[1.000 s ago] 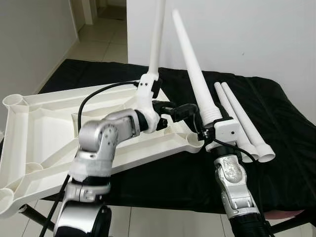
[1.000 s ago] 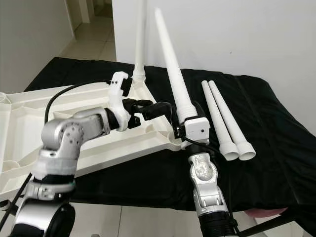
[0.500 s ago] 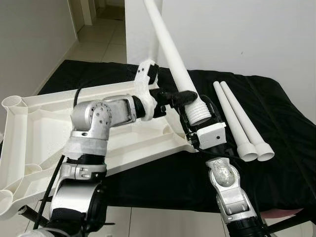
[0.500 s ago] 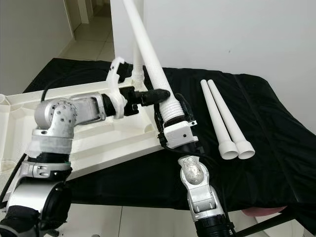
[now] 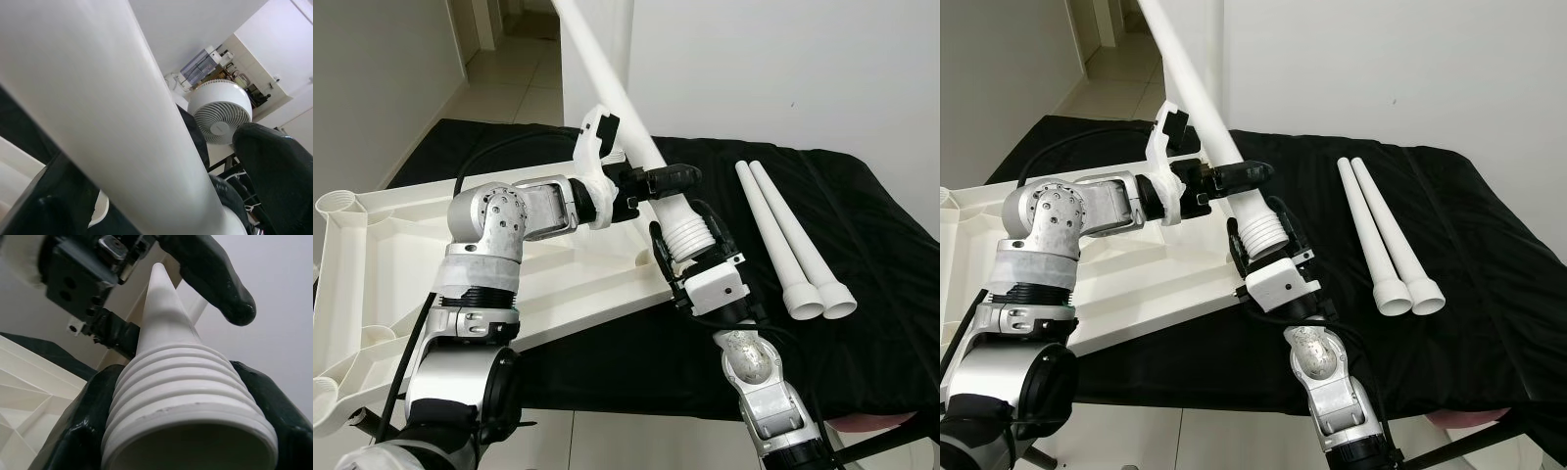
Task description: Building children table
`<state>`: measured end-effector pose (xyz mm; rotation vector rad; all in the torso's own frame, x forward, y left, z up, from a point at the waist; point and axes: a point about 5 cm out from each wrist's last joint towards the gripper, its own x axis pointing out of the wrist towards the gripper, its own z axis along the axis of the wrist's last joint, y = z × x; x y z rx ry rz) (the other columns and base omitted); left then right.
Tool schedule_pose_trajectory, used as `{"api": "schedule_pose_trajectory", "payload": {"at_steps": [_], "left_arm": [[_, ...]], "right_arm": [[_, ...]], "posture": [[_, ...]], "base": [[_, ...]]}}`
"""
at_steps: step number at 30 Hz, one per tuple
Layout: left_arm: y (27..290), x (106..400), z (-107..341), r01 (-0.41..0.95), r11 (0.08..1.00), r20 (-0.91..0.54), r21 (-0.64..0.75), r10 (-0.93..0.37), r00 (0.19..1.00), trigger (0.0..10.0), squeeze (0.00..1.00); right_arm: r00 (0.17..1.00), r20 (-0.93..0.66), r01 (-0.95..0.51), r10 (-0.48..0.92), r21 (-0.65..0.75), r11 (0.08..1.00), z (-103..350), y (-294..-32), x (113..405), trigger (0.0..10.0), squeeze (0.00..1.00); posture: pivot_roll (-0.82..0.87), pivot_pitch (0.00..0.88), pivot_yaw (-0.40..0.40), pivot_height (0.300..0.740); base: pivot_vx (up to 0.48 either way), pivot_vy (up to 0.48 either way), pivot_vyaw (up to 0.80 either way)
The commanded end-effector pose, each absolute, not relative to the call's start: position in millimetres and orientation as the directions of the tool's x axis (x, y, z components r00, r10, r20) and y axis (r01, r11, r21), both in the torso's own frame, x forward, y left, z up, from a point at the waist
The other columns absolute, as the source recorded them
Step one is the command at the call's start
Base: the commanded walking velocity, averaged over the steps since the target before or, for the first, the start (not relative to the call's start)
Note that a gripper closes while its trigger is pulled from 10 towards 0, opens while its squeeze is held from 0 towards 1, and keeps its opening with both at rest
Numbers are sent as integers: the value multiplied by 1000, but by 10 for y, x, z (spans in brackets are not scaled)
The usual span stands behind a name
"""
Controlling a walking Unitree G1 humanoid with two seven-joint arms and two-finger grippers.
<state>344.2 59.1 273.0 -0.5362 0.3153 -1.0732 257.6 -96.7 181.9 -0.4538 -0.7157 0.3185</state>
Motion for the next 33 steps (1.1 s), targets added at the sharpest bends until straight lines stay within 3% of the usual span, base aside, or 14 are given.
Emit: {"api": "schedule_pose_trajectory", "payload": {"at_steps": [1,20,25,31,32,33], "left_arm": [[599,3479,2900,776,325,73,-541,-901,428,10000,0],[817,3650,3036,713,385,69,-586,-853,518,10000,0],[898,3757,3019,644,438,42,-627,-807,590,10000,0],[941,3798,3007,610,456,33,-648,-783,621,10000,0],[956,3810,3007,600,454,39,-658,-776,630,2784,0],[956,3810,3007,600,454,39,-658,-776,630,2784,0]], "right_arm": [[691,542,-138,478,-550,824,1769,-947,2496,10000,0],[717,490,-140,496,-596,791,1591,-1057,2354,10000,0],[721,489,-137,491,-595,792,1561,-1050,2324,10000,0],[722,488,-134,491,-597,791,1553,-1047,2320,10000,0],[722,488,-132,490,-598,791,1553,-1043,2322,10000,0],[722,488,-132,490,-598,791,1553,-1043,2322,10000,0]], "posture": [[-71,0,-8,740],[-67,0,0,740],[-64,0,7,740],[-64,0,11,740],[-64,0,12,740],[-64,0,12,740]], "base": [[0,0,0],[0,0,0],[0,0,0],[0,0,0],[0,0,0],[0,0,0]]}}
